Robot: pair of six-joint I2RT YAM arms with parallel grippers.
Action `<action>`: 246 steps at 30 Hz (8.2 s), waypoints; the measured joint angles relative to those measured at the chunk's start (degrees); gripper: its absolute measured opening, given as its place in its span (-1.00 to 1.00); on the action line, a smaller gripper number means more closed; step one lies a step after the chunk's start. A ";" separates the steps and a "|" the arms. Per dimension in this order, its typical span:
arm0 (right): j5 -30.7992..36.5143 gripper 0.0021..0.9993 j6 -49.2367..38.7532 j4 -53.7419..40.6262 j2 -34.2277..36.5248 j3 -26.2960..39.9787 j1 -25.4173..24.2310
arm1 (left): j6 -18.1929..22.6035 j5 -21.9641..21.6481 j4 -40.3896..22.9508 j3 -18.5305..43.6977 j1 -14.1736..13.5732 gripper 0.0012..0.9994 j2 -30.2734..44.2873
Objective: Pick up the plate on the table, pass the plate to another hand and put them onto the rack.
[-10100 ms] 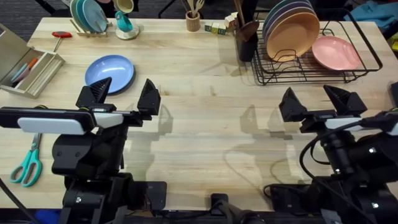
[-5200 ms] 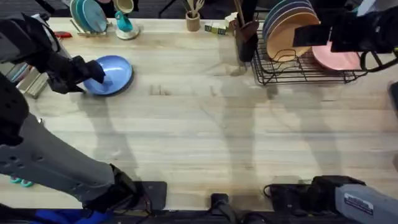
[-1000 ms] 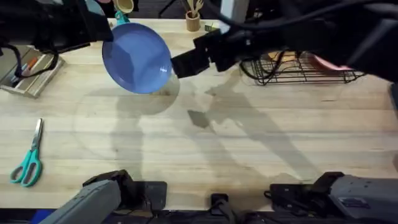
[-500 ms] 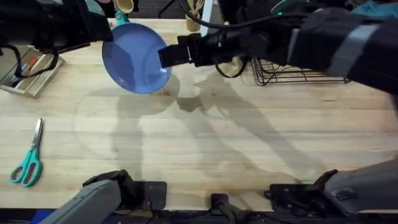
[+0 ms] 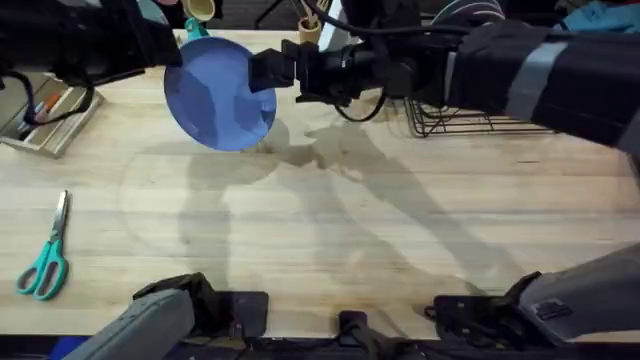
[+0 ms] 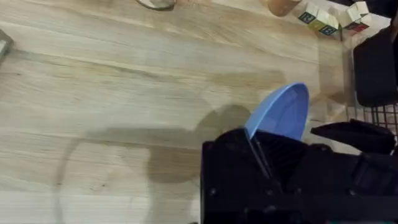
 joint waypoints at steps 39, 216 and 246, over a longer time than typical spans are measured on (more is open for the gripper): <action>3.45 -0.80 6.36 1.35 3.54 0.00 2.58 | 0.00 0.00 0.00 0.00 0.00 -0.92 0.00; 1.06 -0.95 -140.83 -12.82 -6.25 0.02 -46.44 | -0.59 0.05 0.04 0.00 0.02 0.99 0.00; 0.20 0.99 -133.60 -14.23 -11.62 0.02 -46.29 | -0.59 0.07 0.03 0.00 0.02 0.99 0.00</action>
